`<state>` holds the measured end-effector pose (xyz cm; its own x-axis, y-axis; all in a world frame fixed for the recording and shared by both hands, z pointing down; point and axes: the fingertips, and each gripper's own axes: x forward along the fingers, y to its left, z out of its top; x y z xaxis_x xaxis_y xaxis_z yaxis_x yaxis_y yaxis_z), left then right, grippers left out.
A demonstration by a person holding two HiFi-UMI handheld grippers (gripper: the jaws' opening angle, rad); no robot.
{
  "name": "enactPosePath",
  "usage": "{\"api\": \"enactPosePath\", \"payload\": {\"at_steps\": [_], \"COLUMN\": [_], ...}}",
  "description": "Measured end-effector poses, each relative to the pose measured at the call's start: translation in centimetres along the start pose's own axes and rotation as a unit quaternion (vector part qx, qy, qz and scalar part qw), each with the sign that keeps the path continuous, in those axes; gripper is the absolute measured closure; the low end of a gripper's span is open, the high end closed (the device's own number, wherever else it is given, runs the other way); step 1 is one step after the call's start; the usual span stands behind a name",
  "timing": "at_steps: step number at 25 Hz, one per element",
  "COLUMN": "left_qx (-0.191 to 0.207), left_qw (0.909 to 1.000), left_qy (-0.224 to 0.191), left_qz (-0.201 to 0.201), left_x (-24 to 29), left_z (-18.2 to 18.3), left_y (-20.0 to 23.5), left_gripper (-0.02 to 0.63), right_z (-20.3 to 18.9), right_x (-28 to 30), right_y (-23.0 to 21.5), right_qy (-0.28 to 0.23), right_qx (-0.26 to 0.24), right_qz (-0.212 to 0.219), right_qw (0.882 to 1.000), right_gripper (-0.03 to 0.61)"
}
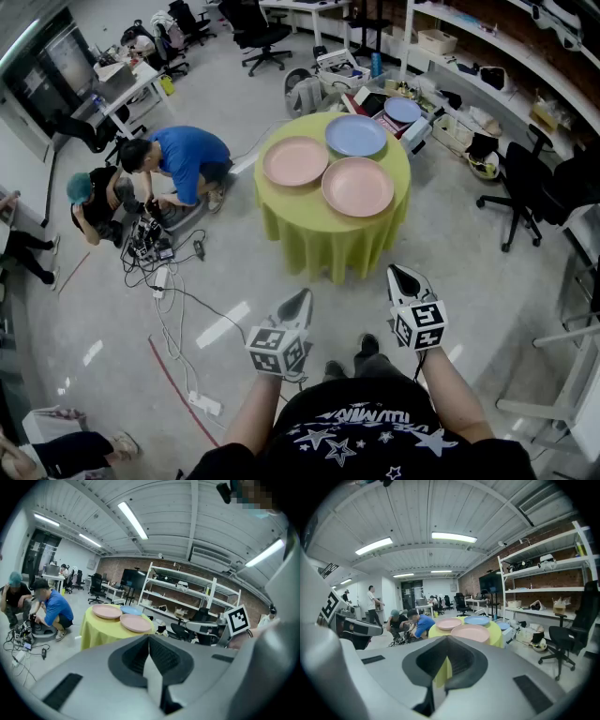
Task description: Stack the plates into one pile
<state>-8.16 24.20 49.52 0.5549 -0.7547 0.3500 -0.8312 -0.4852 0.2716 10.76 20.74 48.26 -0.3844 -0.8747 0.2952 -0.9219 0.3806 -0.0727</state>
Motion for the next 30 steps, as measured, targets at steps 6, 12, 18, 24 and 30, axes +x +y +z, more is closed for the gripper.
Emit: {"api": "enactPosePath", "payload": {"at_steps": [6,12,18,24,30], "left_qx": [-0.009,-0.017,-0.025,-0.034,-0.043], "left_qw": [0.9999,0.9998,0.9995,0.9991,0.9983], "left_qy": [0.007,0.004,0.007,0.013,0.015], "left_qz": [0.01,0.011,0.015,0.02,0.035], "left_x": [-1.1,-1.5,-1.9,-1.9,-0.5], "left_z": [-1.3,-1.2,-1.8,-2.4,-2.0], "left_y": [0.5,1.2,2.0,3.1,4.0], "left_gripper": [0.595,0.595,0.595,0.595,0.595], "right_z": [-1.0,-0.8,-0.7,-1.2,-1.4], "right_x": [-0.4,0.0,0.4,0.5,2.5], "right_y": [0.9,1.2,2.0,3.6,0.4], "right_qy": [0.006,0.006,0.0,0.014,0.019], "right_qx": [-0.002,-0.002,0.001,-0.037,0.003], "right_qz": [0.007,0.003,0.014,0.037,0.021], "right_qw": [1.0,1.0,1.0,0.999,1.0], "right_gripper": [0.565,0.565,0.565,0.563,0.563]}}
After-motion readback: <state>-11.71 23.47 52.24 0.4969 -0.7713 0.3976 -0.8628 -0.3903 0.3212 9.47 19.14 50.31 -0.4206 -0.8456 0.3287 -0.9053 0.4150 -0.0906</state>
